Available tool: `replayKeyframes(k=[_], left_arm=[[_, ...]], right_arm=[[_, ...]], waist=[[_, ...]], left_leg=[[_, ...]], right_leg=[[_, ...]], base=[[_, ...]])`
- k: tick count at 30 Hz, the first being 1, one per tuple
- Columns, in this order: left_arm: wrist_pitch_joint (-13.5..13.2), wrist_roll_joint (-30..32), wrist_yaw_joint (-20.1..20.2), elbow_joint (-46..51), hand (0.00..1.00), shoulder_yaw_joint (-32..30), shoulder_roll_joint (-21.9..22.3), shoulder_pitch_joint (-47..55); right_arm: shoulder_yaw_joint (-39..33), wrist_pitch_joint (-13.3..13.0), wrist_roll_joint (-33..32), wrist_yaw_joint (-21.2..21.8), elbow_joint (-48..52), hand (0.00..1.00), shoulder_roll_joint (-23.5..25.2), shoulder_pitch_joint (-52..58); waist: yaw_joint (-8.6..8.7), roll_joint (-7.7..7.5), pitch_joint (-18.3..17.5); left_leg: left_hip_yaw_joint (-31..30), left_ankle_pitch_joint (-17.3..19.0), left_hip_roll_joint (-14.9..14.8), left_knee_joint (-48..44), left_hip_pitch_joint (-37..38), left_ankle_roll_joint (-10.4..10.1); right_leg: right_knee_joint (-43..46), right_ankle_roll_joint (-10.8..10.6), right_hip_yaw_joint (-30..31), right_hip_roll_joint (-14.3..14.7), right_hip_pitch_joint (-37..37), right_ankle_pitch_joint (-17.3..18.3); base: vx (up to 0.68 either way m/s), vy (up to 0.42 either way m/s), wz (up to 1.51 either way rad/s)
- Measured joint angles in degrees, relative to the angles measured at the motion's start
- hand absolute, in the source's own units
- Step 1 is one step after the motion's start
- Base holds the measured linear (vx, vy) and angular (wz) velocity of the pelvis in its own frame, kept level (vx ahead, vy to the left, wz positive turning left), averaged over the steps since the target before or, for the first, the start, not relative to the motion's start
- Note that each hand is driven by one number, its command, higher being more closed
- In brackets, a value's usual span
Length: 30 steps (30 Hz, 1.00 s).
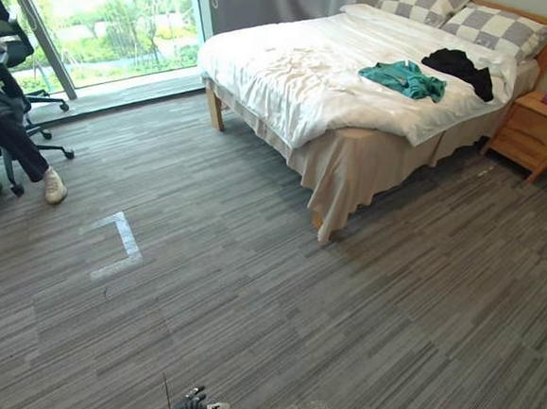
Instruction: Tidy the bed and pick cloth on bed and put in laundry
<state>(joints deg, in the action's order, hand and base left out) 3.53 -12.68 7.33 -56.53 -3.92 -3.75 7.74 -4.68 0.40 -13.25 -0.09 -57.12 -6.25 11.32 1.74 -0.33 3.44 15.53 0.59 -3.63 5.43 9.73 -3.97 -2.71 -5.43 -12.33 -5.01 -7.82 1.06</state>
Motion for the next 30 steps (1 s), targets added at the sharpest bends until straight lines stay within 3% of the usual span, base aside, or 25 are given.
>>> replayKeyframes(k=[10, 13, 14, 15, 17, 20, 23, 25, 27, 28, 29, 30], left_arm=[[1.3, 2.3, 0.1, -0.2, 0.0, 4.0, -0.9, -1.4], [2.1, 3.2, 0.1, 0.0, 0.0, 4.5, -1.1, -2.3], [2.4, 3.4, 0.0, 0.0, 0.0, 4.6, -1.4, -3.1], [2.4, 3.3, -0.4, 0.1, 0.0, 5.3, -1.8, -3.5], [2.6, 3.3, -1.1, 0.1, 0.0, 6.0, -2.7, -4.3], [4.2, 3.9, -1.4, -0.2, 0.0, 5.8, -3.3, -4.5], [5.0, 5.7, -1.2, -0.2, 0.0, 5.4, -2.3, -5.5], [5.0, 7.4, -1.1, -0.2, 0.0, 2.9, -1.5, -5.5], [4.9, 8.3, -1.1, -0.1, 0.0, 1.0, -1.5, -5.3], [4.8, 8.3, -1.4, -0.1, 0.0, -0.1, -0.6, -4.9], [4.8, 8.3, -1.3, -0.1, 0.0, -0.9, 0.2, -4.3], [4.6, 8.7, -1.2, 0.8, 0.0, -1.5, 1.3, -4.3]], right_arm=[[-2.8, -0.2, -2.1, 0.2, -0.5, 0.0, 0.7, -0.2], [-4.1, -0.9, -3.2, -0.2, -0.3, 0.0, 1.0, -0.2], [-5.0, -1.5, -4.3, -0.8, 0.1, 0.0, 1.4, -0.4], [-5.5, -1.8, -5.3, -1.3, 0.1, 0.0, 1.5, -0.9], [-5.8, -2.0, -6.7, -2.1, 0.1, 0.0, 2.4, -1.1], [-9.1, -0.4, -7.7, -3.6, 0.5, 0.0, 3.8, -1.2], [-11.4, 1.9, -8.9, -3.3, 2.1, 0.0, 3.7, -0.8], [-11.4, 3.7, -8.6, -2.2, 2.5, 0.0, 4.0, -0.6], [-11.0, 4.6, -8.4, -2.1, 2.4, 0.0, 4.5, 1.1], [-11.2, 5.0, -8.4, -1.0, 2.4, 0.0, 3.7, 2.1], [-11.1, 5.3, -6.6, -0.1, 2.3, 0.0, 3.0, 1.8], [-11.3, 6.0, -5.0, 0.2, 2.1, 0.0, 2.5, 1.5]], waist=[[0.66, 0.18, 1.7], [0.65, -0.22, 3.3], [0.65, 0.11, 4.6], [0.66, 0.07, 5.8], [0.66, -0.79, 7.0], [2.14, -0.99, 7.7], [2.03, 0.43, 8.4], [1.83, 0.63, 8.7], [0.73, -0.7, 8.5], [0.86, 0.47, 8.0], [0.84, 0.96, 6.6], [0.75, 1.37, 6.2]], left_leg=[[2.2, 0.1, -0.5, -0.1, 0.7, 0.1], [3.7, 0.9, -0.8, -0.6, 0.6, 0.1], [4.8, 1.8, -1.1, -2.4, 0.2, 0.6], [6.4, 2.6, -1.8, -4.2, -0.3, 0.6], [8.8, 3.6, -2.5, -5.9, 0.2, 0.5], [10.3, 5.7, -5.1, -7.6, 1.2, -0.6], [11.4, 7.8, -10.3, -9.9, 2.2, -3.2], [12.3, 9.0, -14.6, -10.3, 4.3, -5.2], [13.9, 9.5, -15.6, -9.7, 8.7, -6.1], [14.7, 10.0, -18.0, -9.2, 11.5, -5.6], [14.3, 7.1, -19.5, -10.7, 11.3, -1.1], [12.7, 1.7, -21.6, -14.0, 8.9, 0.9]], right_leg=[[0.1, 1.8, 2.2, 0.7, 0.6, -0.5], [9.8, 2.1, 3.6, 0.2, 5.7, 3.9], [16.7, 1.3, 3.3, -0.3, 9.2, 5.3], [23.2, 1.2, 2.8, -0.7, 12.9, 5.4], [27.4, 1.1, 1.1, -1.2, 15.3, 5.5], [26.0, 1.7, -4.0, -1.1, 14.9, 7.8], [22.5, 1.7, -4.7, -1.1, 17.2, 7.3], [20.5, 0.9, -2.1, -2.1, 20.9, 3.1], [19.0, 0.9, -1.8, -5.0, 20.6, 0.8], [25.9, 3.3, -5.1, -5.1, 21.5, -0.2], [30.8, 4.3, -5.7, -4.0, 23.2, 5.2], [31.7, 5.3, -6.3, -3.1, 23.1, 7.8]], base=[[-0.04, -0.028, -0.12], [-0.03, -0.01, -0.26], [-0.08, -0.013, -0.55], [-0.08, -0.015, -0.64], [-0.07, -0.023, -0.77], [0.0, -0.089, -0.51], [0.09, -0.185, -0.29], [0.21, -0.267, -0.27], [0.29, -0.371, -0.23], [0.34, -0.373, -0.08], [0.41, -0.464, -0.07], [0.33, -0.386, 0.02]])
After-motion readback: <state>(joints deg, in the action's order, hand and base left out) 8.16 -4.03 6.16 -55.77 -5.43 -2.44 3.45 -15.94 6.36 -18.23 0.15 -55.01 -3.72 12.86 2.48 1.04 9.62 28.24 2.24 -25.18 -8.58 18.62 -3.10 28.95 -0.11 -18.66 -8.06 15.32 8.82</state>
